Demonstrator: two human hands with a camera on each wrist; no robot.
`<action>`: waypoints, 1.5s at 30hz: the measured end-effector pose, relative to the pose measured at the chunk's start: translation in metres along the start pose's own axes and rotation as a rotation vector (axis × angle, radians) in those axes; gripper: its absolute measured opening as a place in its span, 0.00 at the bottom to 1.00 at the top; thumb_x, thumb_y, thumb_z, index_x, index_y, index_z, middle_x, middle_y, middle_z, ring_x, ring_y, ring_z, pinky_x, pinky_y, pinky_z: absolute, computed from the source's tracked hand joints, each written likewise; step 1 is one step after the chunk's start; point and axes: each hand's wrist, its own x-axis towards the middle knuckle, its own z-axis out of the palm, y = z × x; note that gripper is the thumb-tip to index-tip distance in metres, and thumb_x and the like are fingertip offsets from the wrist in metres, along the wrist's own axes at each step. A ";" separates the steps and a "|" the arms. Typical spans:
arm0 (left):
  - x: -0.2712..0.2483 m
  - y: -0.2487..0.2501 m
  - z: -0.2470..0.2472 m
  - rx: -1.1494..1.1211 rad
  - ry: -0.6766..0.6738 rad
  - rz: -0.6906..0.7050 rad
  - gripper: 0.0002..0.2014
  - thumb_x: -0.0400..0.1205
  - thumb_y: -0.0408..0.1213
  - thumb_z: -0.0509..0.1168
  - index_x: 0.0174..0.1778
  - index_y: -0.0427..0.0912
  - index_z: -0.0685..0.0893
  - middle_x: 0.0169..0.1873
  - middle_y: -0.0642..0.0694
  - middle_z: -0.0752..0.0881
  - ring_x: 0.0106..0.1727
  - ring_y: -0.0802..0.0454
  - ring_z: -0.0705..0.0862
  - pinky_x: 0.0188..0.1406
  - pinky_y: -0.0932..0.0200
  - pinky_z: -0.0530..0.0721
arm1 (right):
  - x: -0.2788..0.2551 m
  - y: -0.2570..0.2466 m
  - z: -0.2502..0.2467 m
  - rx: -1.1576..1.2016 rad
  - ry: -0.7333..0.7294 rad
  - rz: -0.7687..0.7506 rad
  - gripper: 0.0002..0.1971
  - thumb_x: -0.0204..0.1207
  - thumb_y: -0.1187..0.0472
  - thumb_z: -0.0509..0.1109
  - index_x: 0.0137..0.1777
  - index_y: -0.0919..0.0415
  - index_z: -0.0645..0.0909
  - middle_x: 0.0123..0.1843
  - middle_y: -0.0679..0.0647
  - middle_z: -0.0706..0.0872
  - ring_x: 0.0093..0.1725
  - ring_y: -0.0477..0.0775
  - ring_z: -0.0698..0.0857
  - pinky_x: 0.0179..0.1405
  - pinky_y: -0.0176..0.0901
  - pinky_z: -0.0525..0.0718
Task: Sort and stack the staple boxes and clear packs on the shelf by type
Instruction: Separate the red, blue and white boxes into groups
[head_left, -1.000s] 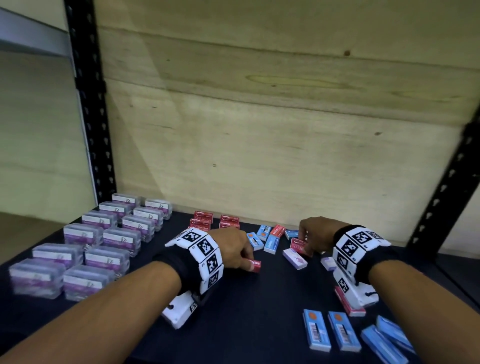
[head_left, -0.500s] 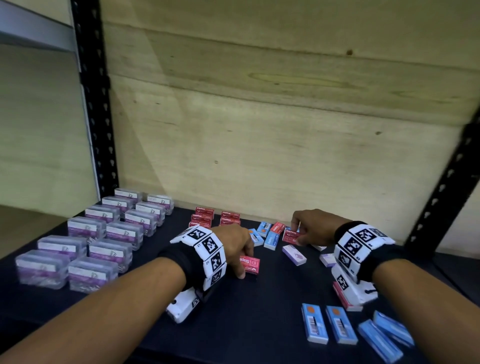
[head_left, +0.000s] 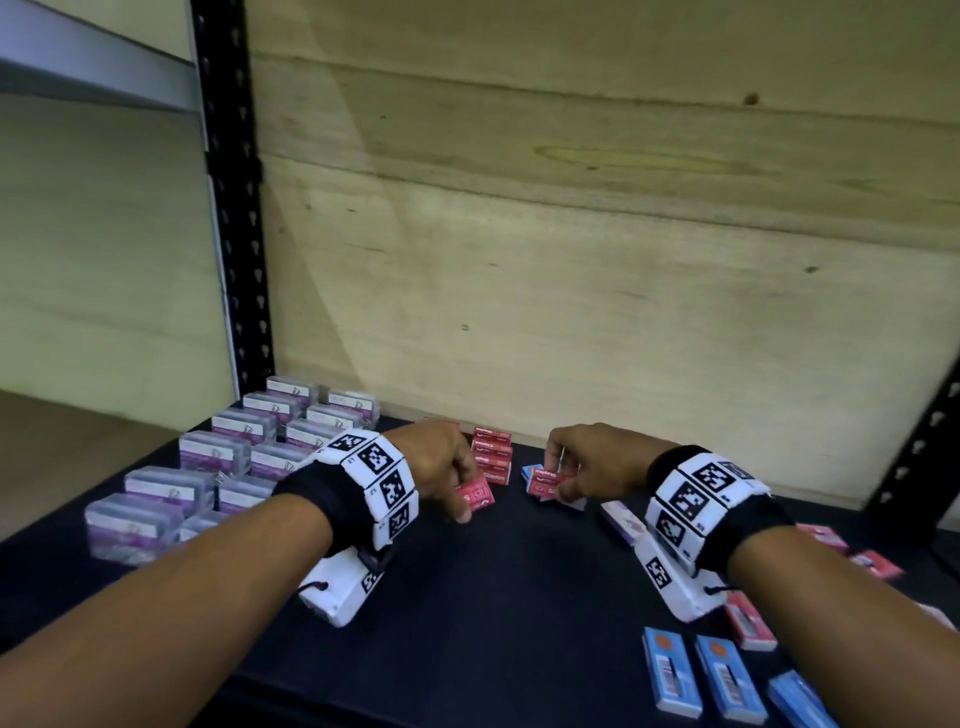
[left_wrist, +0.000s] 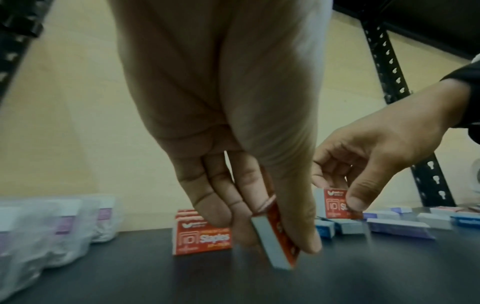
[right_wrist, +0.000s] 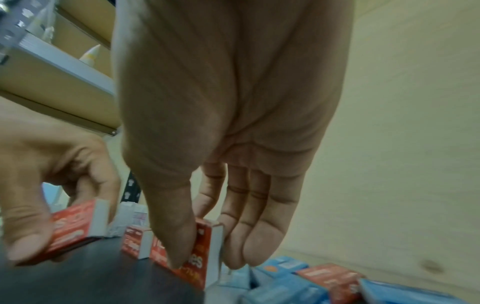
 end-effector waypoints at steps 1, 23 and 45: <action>-0.002 -0.005 -0.001 0.010 0.008 -0.012 0.18 0.71 0.42 0.80 0.55 0.48 0.87 0.37 0.53 0.85 0.37 0.58 0.80 0.36 0.65 0.76 | 0.003 -0.007 0.002 0.002 -0.008 -0.027 0.13 0.73 0.55 0.77 0.52 0.45 0.76 0.49 0.45 0.84 0.49 0.50 0.83 0.45 0.41 0.79; -0.008 -0.033 -0.001 -0.068 0.075 -0.124 0.15 0.75 0.38 0.77 0.55 0.49 0.81 0.45 0.54 0.82 0.49 0.55 0.82 0.46 0.64 0.77 | 0.027 -0.043 0.017 0.009 -0.088 -0.019 0.11 0.72 0.56 0.78 0.48 0.46 0.78 0.45 0.43 0.82 0.47 0.48 0.82 0.43 0.40 0.76; -0.005 -0.028 -0.003 0.381 -0.026 -0.157 0.17 0.83 0.43 0.67 0.65 0.47 0.74 0.59 0.45 0.84 0.57 0.45 0.82 0.49 0.57 0.75 | 0.014 -0.057 0.004 -0.058 -0.208 0.041 0.09 0.81 0.56 0.72 0.58 0.54 0.83 0.33 0.45 0.86 0.30 0.45 0.85 0.44 0.41 0.85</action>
